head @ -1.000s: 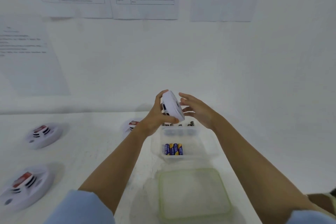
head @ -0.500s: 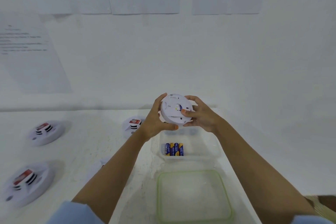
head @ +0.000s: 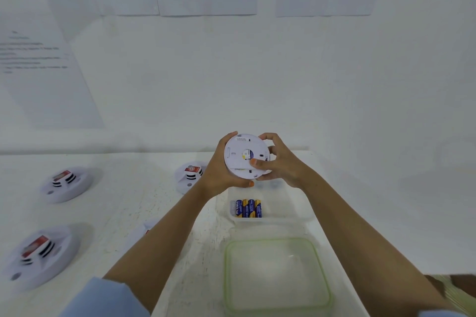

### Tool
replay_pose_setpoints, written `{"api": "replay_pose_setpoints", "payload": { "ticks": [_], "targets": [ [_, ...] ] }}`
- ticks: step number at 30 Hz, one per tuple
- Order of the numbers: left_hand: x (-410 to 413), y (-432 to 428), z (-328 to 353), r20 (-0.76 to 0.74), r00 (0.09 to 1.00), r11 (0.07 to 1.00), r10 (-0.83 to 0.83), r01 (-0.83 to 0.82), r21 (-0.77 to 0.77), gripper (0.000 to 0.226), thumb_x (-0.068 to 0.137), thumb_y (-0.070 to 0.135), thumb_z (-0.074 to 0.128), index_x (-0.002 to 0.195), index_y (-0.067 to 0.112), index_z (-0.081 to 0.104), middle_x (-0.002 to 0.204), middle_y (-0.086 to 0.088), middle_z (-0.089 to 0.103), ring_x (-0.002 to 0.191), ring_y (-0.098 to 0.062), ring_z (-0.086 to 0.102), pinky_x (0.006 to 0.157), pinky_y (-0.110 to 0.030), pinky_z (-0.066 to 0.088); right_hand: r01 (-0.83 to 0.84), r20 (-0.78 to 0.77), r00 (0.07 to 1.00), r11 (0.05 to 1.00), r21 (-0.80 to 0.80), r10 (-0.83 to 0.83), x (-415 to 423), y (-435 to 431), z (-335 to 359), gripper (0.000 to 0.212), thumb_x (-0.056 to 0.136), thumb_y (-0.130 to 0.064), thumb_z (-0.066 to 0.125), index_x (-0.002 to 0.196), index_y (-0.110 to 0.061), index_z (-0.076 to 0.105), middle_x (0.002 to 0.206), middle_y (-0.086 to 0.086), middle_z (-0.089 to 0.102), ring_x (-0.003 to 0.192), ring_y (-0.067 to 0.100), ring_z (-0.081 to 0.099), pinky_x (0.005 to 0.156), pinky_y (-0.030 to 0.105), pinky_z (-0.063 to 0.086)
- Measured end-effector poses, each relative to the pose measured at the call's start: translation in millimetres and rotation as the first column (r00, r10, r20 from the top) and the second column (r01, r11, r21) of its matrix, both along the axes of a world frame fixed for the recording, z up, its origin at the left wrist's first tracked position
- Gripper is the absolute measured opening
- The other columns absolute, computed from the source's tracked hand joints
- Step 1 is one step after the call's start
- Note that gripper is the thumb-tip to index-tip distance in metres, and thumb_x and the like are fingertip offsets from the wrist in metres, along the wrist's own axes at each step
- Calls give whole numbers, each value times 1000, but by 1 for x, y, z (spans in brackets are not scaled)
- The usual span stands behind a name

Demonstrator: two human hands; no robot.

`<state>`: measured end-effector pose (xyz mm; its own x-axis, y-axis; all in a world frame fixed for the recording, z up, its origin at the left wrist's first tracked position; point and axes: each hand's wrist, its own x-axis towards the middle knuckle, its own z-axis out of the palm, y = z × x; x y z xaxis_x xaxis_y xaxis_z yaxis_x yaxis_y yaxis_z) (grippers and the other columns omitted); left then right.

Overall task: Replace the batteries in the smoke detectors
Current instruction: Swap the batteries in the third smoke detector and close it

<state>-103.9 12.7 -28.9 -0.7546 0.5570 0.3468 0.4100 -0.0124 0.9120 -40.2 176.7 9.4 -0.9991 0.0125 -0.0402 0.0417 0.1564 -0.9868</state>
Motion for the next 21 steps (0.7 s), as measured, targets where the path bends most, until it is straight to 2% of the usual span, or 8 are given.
{"api": "replay_pose_setpoints", "payload": {
  "ticks": [3,5,7,10,13,16,18,21],
  "targets": [
    [1,-2,0,9,1000,1000,-11,11,-2,100,45,-4,79,129,18,30,123,11,44,107,12,49,76,-13,50,24,-43,999,988,153,-18,2,-1,3,60,77,-19,73,123,-27,36,116,9,47,97,18,54,69,25,57],
    [1,-4,1,15,1000,1000,-14,14,-2,99,45,-3,80,128,21,31,123,10,45,110,4,50,76,-16,51,94,-198,980,937,337,-27,2,-2,7,68,73,-21,77,128,-26,37,117,-3,42,103,15,48,78,22,49],
    [2,-6,2,13,1000,1000,-14,14,-7,100,45,-1,80,129,21,31,124,9,45,111,-1,50,77,-17,51,141,-335,941,836,531,54,0,-4,12,72,67,-26,81,127,-25,42,118,-9,39,110,11,41,92,28,42],
    [2,-8,4,22,999,999,-33,33,-10,102,45,-2,80,132,17,30,126,7,46,112,-1,51,81,-18,50,111,-295,940,665,739,170,-1,-11,22,72,65,-29,80,127,-27,46,114,-11,33,108,10,35,93,28,38],
    [3,-11,7,21,999,999,-42,43,-30,97,46,0,81,127,24,33,127,7,45,114,-4,51,82,-16,49,95,-268,941,601,794,205,-4,-14,29,71,65,-27,80,127,-22,47,110,-12,33,102,7,33,85,22,36],
    [6,-14,10,33,998,997,-56,57,-42,94,48,-3,80,124,25,34,124,8,46,106,8,53,78,-13,49,45,-234,946,624,780,224,-6,-17,33,66,66,-20,79,124,-15,49,106,-9,40,99,8,39,74,11,34],
    [7,-16,10,34,998,997,-58,60,-57,96,48,-3,80,127,23,32,123,7,47,104,11,53,77,-12,49,27,-209,949,602,798,235,-7,-19,34,64,66,-19,79,122,-13,49,109,-4,46,100,12,44,75,13,37],
    [7,-21,10,39,997,993,-72,76,-85,97,48,-1,78,130,18,30,123,6,46,102,14,52,76,-10,48,23,-184,947,517,856,264,-6,-25,35,62,65,-22,79,119,-10,50,112,4,51,101,18,48,81,26,44]
  ]
}}
